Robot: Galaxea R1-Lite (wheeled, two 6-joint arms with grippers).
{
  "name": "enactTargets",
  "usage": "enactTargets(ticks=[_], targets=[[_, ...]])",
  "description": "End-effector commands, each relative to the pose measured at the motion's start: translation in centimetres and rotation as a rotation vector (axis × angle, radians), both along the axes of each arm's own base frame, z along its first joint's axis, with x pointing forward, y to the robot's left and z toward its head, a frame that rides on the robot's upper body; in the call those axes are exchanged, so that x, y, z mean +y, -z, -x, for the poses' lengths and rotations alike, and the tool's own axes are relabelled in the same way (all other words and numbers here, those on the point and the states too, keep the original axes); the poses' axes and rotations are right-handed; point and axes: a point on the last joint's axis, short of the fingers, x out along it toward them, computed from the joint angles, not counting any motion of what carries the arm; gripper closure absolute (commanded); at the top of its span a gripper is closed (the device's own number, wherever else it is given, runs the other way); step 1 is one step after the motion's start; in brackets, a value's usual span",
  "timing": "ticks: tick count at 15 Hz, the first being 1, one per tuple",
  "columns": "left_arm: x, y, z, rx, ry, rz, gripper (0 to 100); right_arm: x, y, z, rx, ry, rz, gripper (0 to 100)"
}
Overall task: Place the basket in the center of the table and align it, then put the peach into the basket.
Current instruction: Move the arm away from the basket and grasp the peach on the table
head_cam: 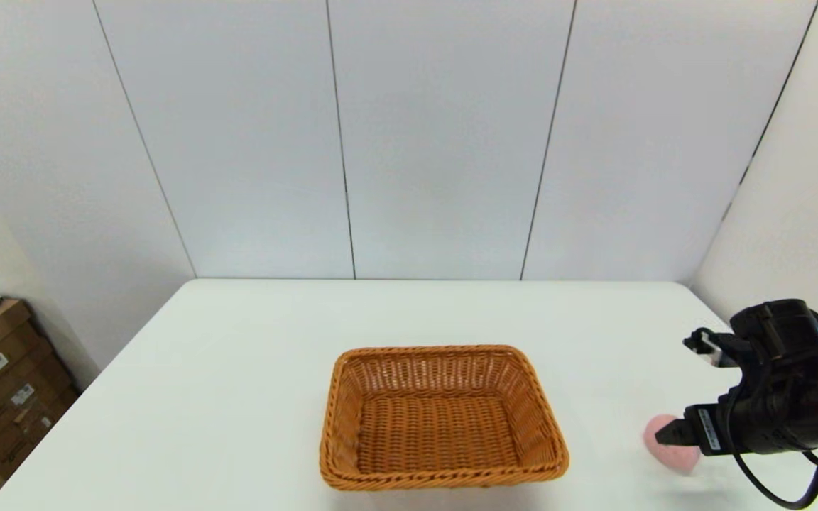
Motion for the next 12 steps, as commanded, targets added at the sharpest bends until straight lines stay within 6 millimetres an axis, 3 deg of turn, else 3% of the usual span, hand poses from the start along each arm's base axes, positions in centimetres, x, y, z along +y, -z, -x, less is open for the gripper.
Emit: enactTargets(ticks=[1, 7, 8, 12], targets=[[0.0, 0.0, 0.0, -0.002, -0.001, 0.002, 0, -0.1, 1.3, -0.5, 0.049, -0.007, -0.023, 0], [0.0, 0.0, 0.0, 0.000, -0.001, 0.002, 0, 0.0, 2.0, -0.9, 0.068, -0.021, -0.041, 0], [0.0, 0.0, 0.0, 0.000, -0.001, 0.002, 0, 0.0, 2.3, -1.2, 0.050, -0.020, -0.038, 100], [0.0, 0.0, 0.0, -0.002, -0.001, 0.003, 0, 0.0, 3.2, -1.9, 0.018, -0.025, -0.038, 100]])
